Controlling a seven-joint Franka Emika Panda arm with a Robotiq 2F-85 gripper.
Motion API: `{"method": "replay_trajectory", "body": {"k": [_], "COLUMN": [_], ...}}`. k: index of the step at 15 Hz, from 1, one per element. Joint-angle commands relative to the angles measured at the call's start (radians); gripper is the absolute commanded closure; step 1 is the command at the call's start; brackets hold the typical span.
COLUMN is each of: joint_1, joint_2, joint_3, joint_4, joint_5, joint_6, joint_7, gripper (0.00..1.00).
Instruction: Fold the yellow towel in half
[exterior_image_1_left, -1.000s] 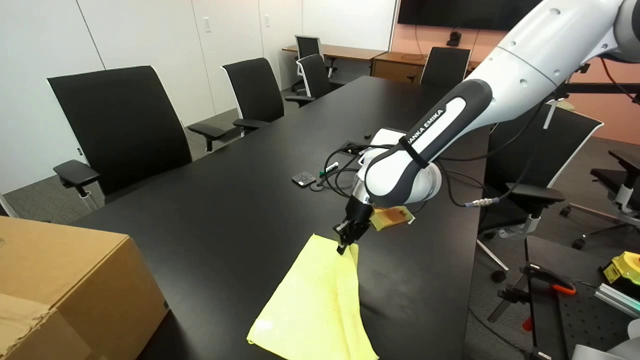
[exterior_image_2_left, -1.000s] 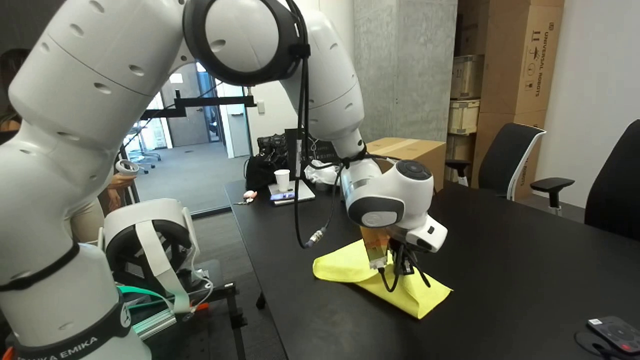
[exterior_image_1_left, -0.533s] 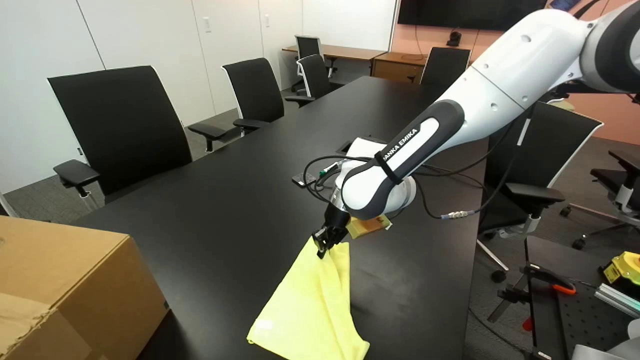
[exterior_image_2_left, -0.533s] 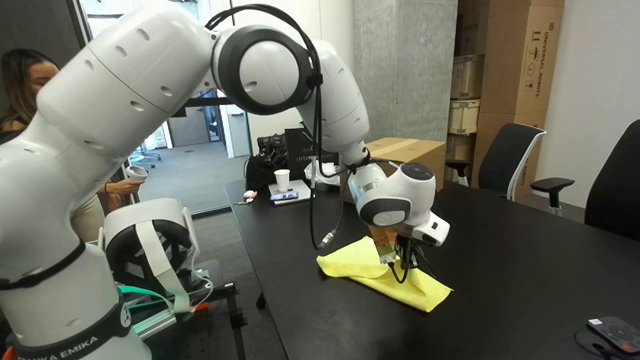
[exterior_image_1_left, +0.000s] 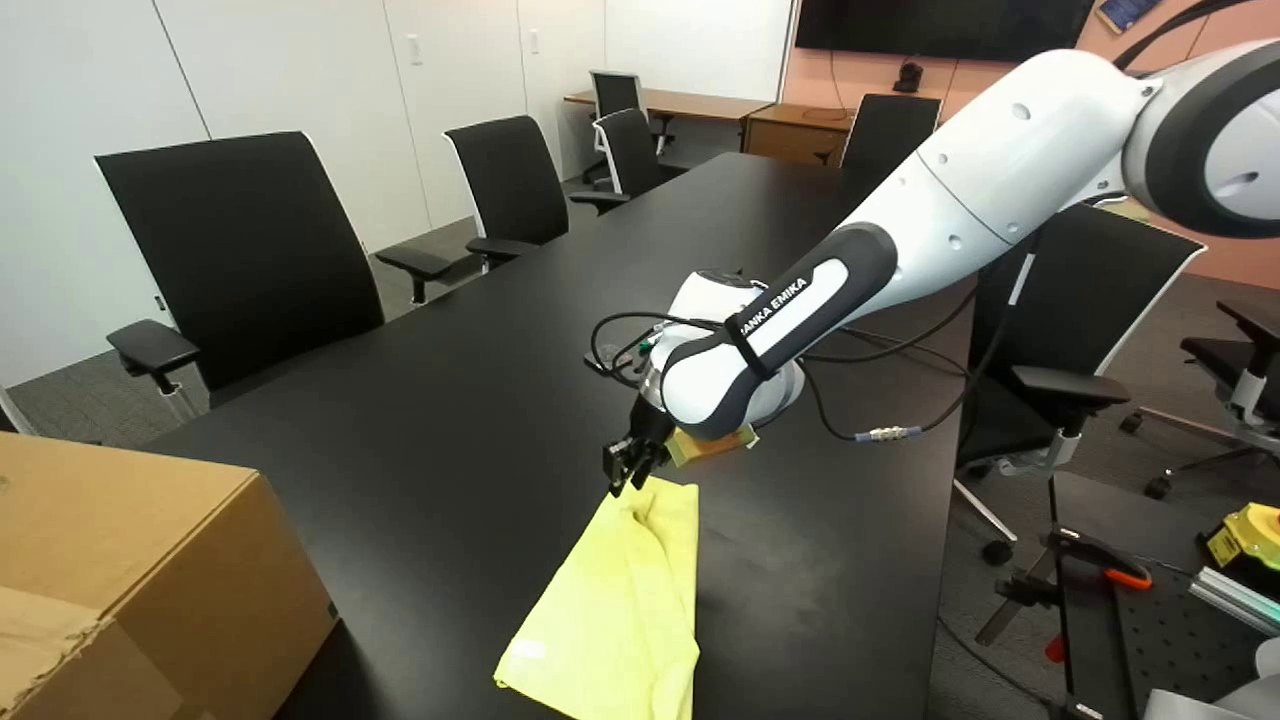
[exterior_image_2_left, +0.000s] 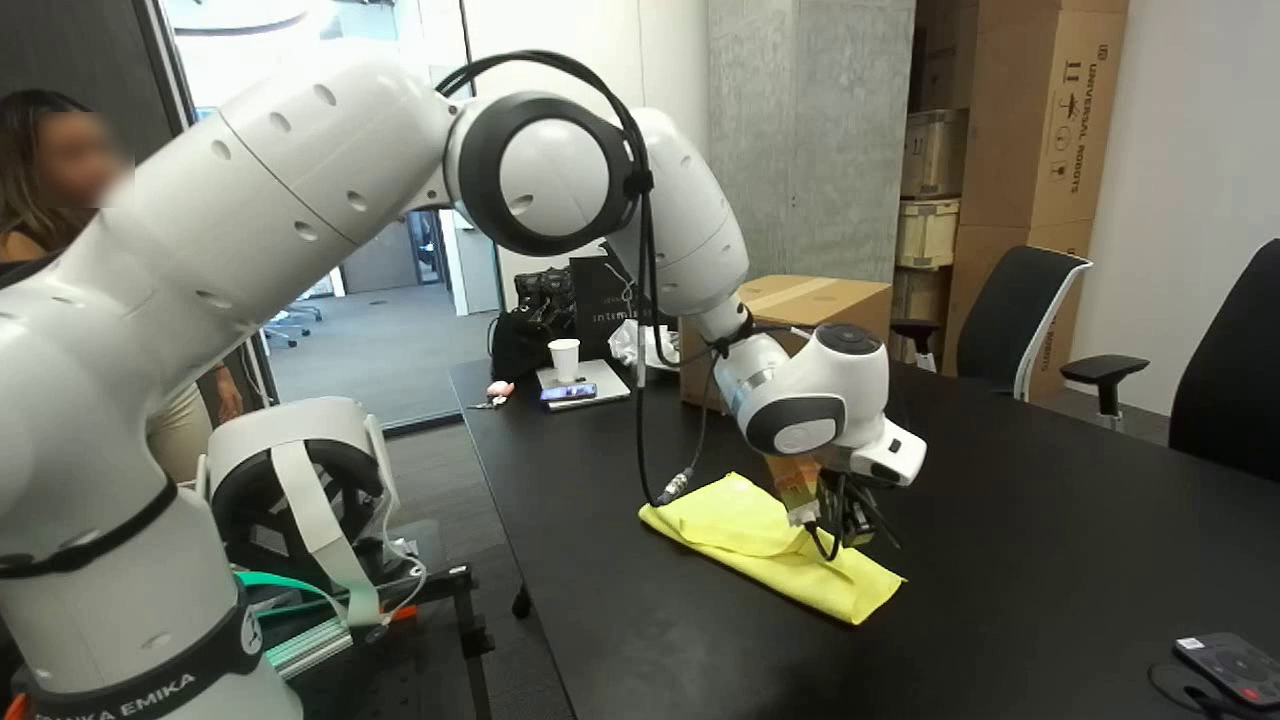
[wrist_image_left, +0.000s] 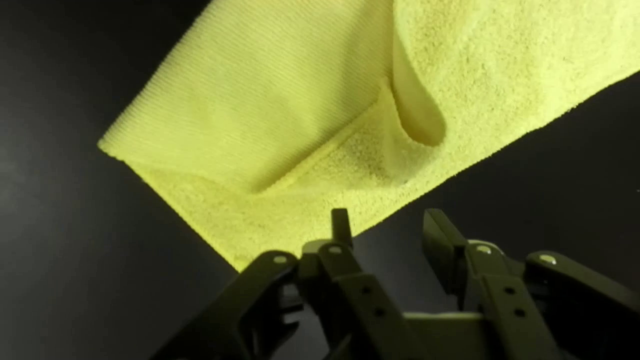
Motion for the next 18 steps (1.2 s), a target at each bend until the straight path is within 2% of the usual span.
{"method": "replay_trajectory", "body": {"k": [1,4,8,9,10,14,18], "joint_1": [0.020,0.038,0.110,0.156,0.177,0.250,0.280], "joint_2": [-0.087,-0.162,-0.246,-0.254,-0.260,-0.242,-0.230], "joint_3": [0.001,0.020,0.009,-0.023,-0.023,0.008,0.052], "joint_4": [-0.059,-0.167,-0.329,-0.355,-0.374,-0.397,-0.397], "joint_5": [-0.022,-0.029,-0.040,-0.048,-0.047,-0.019,-0.035], "joint_6": [-0.018,-0.031,-0.048,-0.062,-0.068,-0.033,-0.026], "joint_7": [0.021,0.006,0.043,0.097,0.118,0.209,0.178], "gripper": [0.24,0.01,0.00,0.00,0.00,0.00,0.00]}}
